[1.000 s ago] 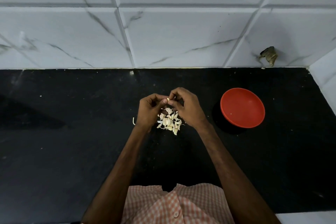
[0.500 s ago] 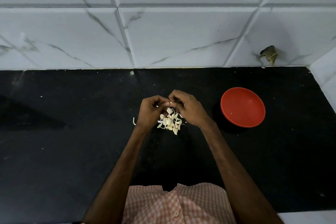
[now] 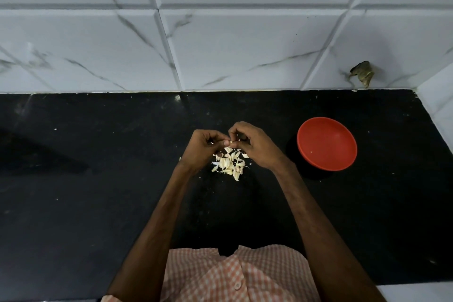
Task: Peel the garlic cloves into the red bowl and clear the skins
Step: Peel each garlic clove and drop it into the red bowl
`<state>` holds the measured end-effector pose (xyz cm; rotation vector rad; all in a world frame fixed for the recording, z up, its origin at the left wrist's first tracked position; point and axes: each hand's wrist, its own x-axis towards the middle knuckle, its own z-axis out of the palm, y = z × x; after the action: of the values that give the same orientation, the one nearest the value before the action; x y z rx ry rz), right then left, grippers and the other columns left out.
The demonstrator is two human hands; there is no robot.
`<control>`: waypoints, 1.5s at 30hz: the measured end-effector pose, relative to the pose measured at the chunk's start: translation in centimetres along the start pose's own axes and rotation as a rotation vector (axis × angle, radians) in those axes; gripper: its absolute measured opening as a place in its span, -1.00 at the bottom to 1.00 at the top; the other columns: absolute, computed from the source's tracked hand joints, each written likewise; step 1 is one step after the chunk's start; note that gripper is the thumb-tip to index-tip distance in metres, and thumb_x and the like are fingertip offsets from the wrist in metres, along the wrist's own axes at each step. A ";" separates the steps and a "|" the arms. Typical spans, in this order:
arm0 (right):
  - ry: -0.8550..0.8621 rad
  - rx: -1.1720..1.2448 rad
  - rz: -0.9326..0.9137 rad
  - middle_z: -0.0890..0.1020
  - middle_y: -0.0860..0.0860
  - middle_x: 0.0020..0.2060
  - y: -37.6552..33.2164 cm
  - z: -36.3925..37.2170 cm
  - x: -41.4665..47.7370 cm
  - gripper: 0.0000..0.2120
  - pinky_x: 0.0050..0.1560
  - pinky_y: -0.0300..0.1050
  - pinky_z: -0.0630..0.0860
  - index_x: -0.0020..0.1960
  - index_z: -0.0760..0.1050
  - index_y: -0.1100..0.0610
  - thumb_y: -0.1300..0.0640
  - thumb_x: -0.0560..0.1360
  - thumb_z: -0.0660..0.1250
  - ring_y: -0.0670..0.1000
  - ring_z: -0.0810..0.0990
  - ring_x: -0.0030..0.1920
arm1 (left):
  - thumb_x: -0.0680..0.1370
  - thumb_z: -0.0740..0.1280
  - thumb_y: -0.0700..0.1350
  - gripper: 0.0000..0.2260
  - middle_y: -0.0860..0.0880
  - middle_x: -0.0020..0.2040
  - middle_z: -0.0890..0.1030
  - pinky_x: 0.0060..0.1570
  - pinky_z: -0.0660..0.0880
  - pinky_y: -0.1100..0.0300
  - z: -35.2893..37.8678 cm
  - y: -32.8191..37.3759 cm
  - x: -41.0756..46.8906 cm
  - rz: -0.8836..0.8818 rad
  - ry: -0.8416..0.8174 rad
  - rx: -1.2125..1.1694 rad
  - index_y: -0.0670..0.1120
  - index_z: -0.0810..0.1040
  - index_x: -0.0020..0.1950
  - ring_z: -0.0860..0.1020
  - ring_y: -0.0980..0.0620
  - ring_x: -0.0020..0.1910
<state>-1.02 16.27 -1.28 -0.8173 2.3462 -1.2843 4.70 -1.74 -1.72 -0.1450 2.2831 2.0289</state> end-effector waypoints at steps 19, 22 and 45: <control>0.225 -0.053 -0.136 0.46 -0.16 -0.09 -0.4 1.0 -0.6 -0.91 -0.13 0.17 0.61 -0.05 0.43 0.00 0.01 0.51 0.20 -0.02 0.62 -0.05 | 0.58 0.37 -0.30 -0.91 -0.04 -0.18 0.70 -0.32 0.55 0.27 0.6 -0.9 0.3 -0.056 0.065 -0.283 -0.22 0.66 0.04 0.56 0.13 -0.28; 0.247 -0.029 -0.136 0.47 -0.15 -0.10 -0.3 1.4 -0.5 -0.97 -0.13 0.18 0.60 -0.05 0.44 0.05 0.11 0.55 0.28 0.01 0.60 -0.08 | 0.61 0.33 -0.28 -0.89 -0.02 -0.21 0.68 -0.34 0.53 0.27 1.0 -0.9 0.2 -0.104 0.104 -0.385 -0.22 0.64 0.08 0.55 0.14 -0.29; 0.174 -0.046 -0.050 0.50 -0.22 -0.16 -0.3 1.8 -0.7 -0.89 -0.13 -0.18 0.50 -0.02 0.47 0.10 0.26 0.57 0.37 -0.18 0.53 -0.15 | 0.52 0.38 -0.07 -0.87 0.03 -0.19 0.66 -0.19 0.50 0.23 2.1 -0.4 0.3 -0.375 0.136 -0.762 -0.06 0.66 0.01 0.56 0.13 -0.21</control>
<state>0.55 15.40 -1.91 -0.8127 2.5137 -1.3764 4.42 0.27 -2.40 -0.7065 1.2695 2.5757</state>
